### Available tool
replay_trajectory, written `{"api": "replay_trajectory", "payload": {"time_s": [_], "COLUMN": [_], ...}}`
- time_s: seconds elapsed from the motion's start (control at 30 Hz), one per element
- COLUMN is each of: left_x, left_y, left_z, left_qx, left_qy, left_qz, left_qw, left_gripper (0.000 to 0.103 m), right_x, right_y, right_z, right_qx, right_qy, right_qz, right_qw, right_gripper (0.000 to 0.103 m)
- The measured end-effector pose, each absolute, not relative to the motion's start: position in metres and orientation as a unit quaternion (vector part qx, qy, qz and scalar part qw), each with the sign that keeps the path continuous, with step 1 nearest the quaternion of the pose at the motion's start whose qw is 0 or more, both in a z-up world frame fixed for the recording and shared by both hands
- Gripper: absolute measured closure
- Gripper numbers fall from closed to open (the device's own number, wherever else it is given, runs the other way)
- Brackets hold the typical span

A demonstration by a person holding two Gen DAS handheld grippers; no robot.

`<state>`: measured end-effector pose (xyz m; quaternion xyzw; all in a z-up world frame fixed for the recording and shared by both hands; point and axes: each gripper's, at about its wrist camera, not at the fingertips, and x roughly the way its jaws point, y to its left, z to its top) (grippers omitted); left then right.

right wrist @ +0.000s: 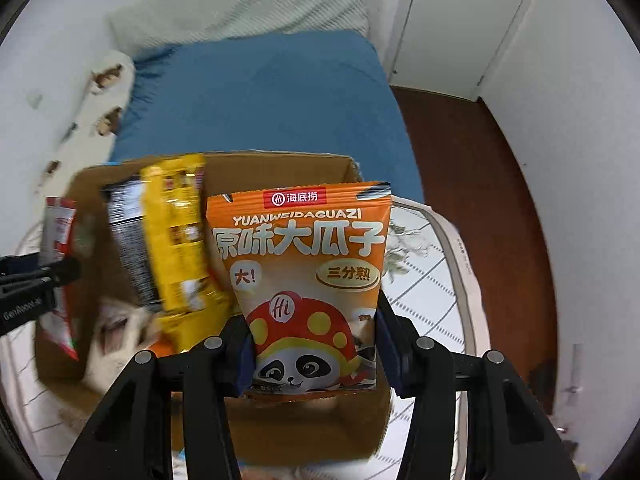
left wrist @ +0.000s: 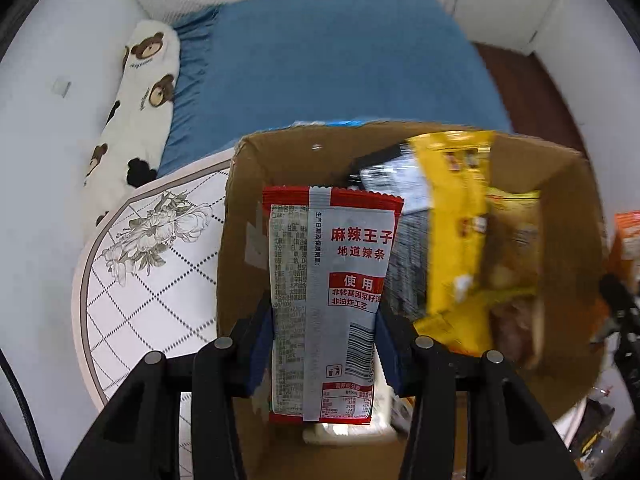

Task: Organize snacks
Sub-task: 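Carry both packets into the box and open both tools, then move both tools back over the remaining snacks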

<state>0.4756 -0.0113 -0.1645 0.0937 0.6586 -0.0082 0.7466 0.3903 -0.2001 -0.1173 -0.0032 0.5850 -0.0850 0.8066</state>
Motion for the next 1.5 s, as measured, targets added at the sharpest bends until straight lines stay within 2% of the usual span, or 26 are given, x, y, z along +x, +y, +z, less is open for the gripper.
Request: {"api": "replay_trajectory", "payload": {"time_s": [0.17, 0.2, 0.23, 0.27, 0.3, 0.37, 0.57, 0.8, 1.17, 1.5], "left_x": [0.497, 0.5, 0.503, 0.506, 0.508, 0.511, 0.511, 0.489, 0.425, 0.357], "left_y": [-0.008, -0.008, -0.007, -0.005, -0.005, -0.001, 0.004, 0.007, 0.004, 0.004], "left_z": [-0.195, -0.2, -0.203, -0.207, -0.208, -0.209, -0.203, -0.18, -0.136, -0.078], "left_qx": [0.109, 0.107, 0.104, 0.093, 0.085, 0.074, 0.061, 0.035, 0.029, 0.02], "left_qy": [0.678, 0.685, 0.689, 0.693, 0.693, 0.688, 0.674, 0.648, 0.605, 0.545], "left_qz": [0.001, 0.0, -0.001, -0.005, -0.01, -0.009, -0.012, -0.031, -0.052, -0.066], "left_qw": [0.727, 0.72, 0.717, 0.715, 0.716, 0.722, 0.736, 0.761, 0.794, 0.836], "left_gripper": [0.056, 0.055, 0.054, 0.053, 0.044, 0.031, 0.031, 0.031, 0.031, 0.031], "right_x": [0.431, 0.438, 0.445, 0.448, 0.449, 0.451, 0.451, 0.426, 0.376, 0.32], "right_y": [-0.205, -0.206, -0.208, -0.211, -0.213, -0.215, -0.22, -0.208, -0.191, -0.176], "right_z": [-0.158, -0.165, -0.176, -0.181, -0.185, -0.189, -0.188, -0.159, -0.138, -0.085], "right_qx": [-0.035, -0.038, -0.036, -0.029, -0.018, -0.017, -0.004, 0.044, 0.065, 0.058], "right_qy": [0.607, 0.614, 0.624, 0.632, 0.638, 0.635, 0.624, 0.598, 0.585, 0.54], "right_qz": [-0.115, -0.12, -0.124, -0.126, -0.124, -0.125, -0.119, -0.064, -0.029, -0.013], "right_qw": [0.786, 0.779, 0.771, 0.764, 0.76, 0.762, 0.772, 0.798, 0.808, 0.839], "right_gripper": [0.049, 0.045, 0.031, 0.022, 0.013, 0.013, 0.013, 0.013, 0.013, 0.013]}}
